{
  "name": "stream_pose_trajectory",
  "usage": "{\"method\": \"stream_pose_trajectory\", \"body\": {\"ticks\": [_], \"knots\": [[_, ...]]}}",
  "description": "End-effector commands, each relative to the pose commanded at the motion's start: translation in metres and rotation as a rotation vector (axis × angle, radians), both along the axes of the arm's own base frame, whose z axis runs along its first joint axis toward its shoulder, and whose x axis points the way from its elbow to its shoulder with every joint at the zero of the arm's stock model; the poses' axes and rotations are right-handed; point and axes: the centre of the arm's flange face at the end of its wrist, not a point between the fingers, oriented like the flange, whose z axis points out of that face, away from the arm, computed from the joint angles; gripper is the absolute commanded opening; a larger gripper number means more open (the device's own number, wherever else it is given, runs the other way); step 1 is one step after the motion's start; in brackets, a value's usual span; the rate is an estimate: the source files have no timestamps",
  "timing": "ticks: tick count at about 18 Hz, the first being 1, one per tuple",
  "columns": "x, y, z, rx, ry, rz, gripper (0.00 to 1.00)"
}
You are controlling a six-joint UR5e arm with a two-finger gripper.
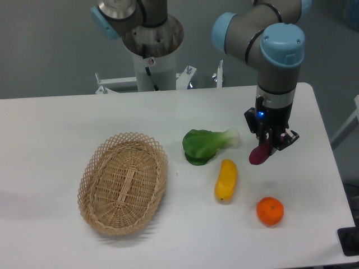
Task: Place the sweet potato on the table
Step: 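Lower the held purple sweet potato down onto the table surface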
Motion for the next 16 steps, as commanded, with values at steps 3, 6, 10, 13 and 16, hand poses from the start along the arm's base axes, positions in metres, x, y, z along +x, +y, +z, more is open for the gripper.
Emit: {"method": "stream_pose_trajectory", "body": {"ticks": [3, 6, 10, 13, 16], "knots": [[0.004, -0.002, -0.012, -0.006, -0.018, -0.001, 0.16], [0.005, -0.001, -0.015, -0.007, -0.017, -0.002, 0.16], [0.007, -0.004, -0.026, -0.018, -0.028, -0.013, 0.16], [0.008, -0.014, -0.052, -0.02, -0.015, -0.032, 0.16], [-0.006, -0.032, -0.086, -0.023, 0.023, -0.066, 0.16]]}}
